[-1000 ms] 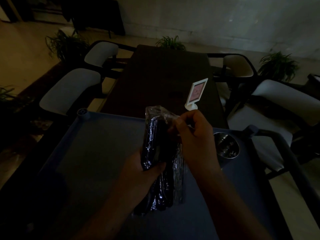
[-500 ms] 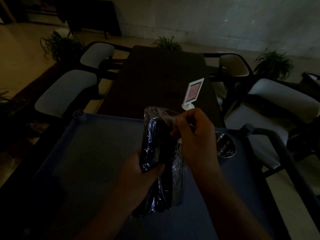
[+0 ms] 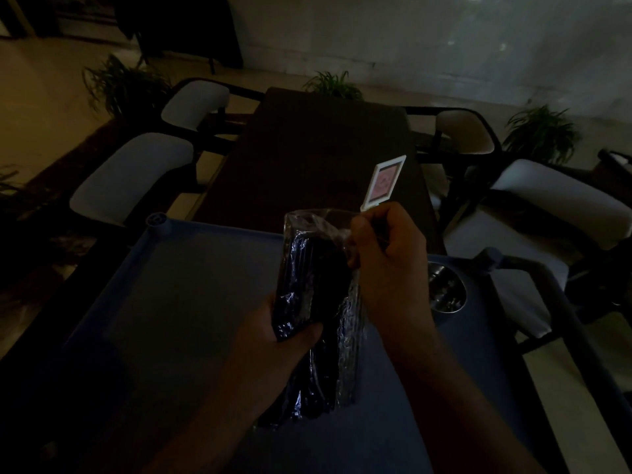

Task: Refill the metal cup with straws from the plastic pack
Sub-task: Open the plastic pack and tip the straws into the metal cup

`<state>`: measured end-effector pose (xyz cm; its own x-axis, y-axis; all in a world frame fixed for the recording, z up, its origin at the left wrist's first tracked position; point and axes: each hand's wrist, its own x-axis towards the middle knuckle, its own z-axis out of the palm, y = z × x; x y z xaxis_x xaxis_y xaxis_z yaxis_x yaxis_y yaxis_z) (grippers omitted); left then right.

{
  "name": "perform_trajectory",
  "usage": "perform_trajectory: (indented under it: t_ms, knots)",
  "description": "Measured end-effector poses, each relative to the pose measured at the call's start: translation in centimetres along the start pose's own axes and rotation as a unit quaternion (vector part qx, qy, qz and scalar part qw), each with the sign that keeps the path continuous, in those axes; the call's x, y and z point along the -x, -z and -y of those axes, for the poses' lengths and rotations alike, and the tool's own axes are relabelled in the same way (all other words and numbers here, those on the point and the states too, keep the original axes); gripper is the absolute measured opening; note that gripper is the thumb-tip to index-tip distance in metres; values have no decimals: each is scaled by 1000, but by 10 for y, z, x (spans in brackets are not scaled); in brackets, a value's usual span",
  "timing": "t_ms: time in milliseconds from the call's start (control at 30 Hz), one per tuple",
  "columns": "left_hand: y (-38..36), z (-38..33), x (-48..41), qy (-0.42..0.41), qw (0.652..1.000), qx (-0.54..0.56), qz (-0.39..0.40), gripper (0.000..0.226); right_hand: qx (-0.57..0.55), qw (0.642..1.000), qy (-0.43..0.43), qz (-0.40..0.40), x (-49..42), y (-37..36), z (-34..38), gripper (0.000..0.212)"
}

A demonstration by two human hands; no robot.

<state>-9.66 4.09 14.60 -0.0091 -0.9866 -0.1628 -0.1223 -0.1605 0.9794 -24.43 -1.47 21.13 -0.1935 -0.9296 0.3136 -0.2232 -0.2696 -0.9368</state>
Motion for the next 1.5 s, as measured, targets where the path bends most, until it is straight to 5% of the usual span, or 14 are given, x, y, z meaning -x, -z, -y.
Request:
perform_trajectory:
  t_ms: [767,1500]
  knots:
    - [4,-8,2,-14,1000,4,0,24,77,992,92,-40,-27,2,-2,9]
    - [-2,-5,11,-13,998,-4,57,27,349,910,224,-21,-52,25,9,15]
